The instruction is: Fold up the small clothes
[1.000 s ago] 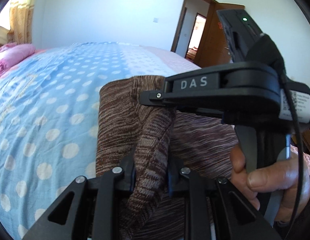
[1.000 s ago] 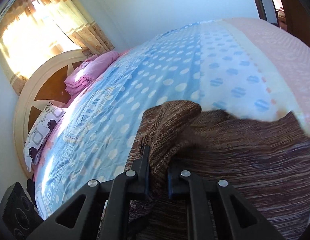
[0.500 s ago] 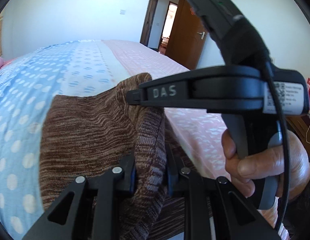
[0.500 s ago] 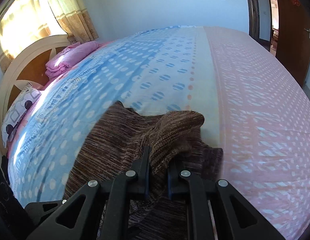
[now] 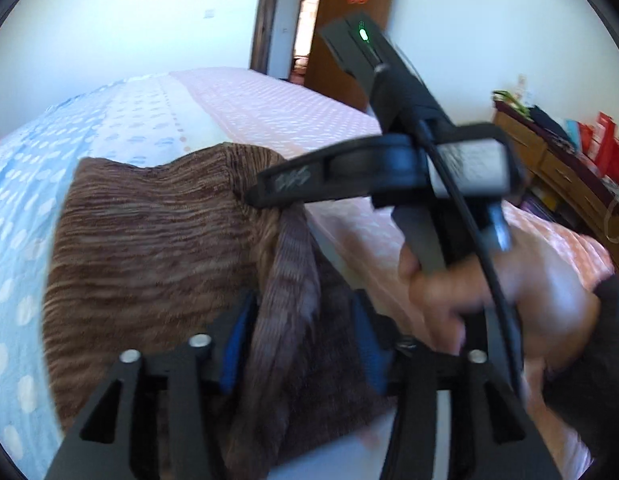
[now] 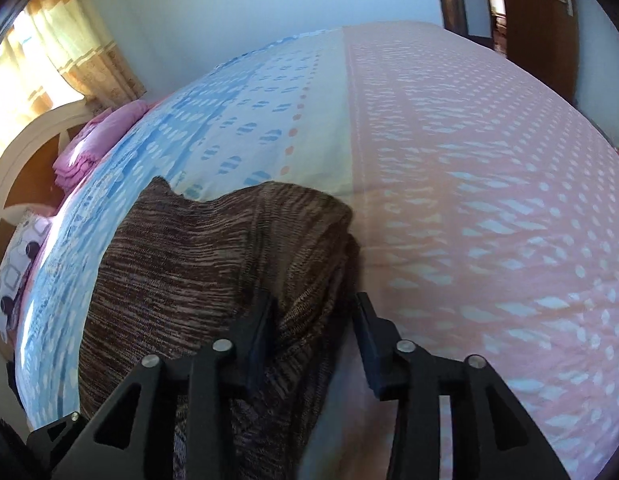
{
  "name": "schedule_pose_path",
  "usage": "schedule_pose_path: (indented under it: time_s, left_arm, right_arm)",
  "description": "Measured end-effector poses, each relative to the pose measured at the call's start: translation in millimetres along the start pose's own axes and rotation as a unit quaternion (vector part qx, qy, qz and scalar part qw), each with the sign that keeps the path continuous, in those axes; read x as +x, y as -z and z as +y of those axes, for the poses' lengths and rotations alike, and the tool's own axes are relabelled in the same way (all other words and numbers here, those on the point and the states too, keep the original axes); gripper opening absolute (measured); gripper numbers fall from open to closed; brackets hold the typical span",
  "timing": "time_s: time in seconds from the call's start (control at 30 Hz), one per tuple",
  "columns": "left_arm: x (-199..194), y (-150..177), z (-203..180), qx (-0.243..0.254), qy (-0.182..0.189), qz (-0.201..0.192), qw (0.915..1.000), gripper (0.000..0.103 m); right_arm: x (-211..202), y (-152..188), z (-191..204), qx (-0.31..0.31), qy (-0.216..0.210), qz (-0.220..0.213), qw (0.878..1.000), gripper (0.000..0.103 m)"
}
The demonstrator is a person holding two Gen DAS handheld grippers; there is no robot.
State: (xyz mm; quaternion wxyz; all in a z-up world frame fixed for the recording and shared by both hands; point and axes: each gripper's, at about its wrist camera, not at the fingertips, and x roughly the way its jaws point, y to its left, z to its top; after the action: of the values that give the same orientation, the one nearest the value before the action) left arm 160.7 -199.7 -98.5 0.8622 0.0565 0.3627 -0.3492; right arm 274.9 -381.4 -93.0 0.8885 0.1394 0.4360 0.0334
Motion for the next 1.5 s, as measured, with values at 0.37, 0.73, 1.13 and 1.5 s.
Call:
schedule_pose_path:
  time_s: [0.37, 0.73, 1.13, 1.5]
  left_arm:
    - [-71.7, 27.5, 60.8, -0.116, 0.004, -0.045, 0.9923, 0.087]
    - [-42.8, 52.2, 107.6, -0.175, -0.123, 0.027, 0.9765, 0.086]
    - [-61.4, 71.7, 108.2, -0.149, -0.136, 0.014, 0.9793, 0.086]
    - [-77.1, 38.5, 103.4, -0.149, -0.143, -0.006, 0.9783, 0.085]
  right_arm:
    - [-118.9, 100.7, 25.2, 0.069, -0.072, -0.078, 0.992, 0.043]
    - [-88.5, 97.9, 143.1, -0.097, -0.036, -0.079, 0.992, 0.057]
    - [-87.6, 155.6, 33.5, 0.063, -0.003, 0.005, 0.998, 0.009]
    - [-102.1, 112.9, 109.3, -0.039, -0.045, -0.064, 0.996, 0.025]
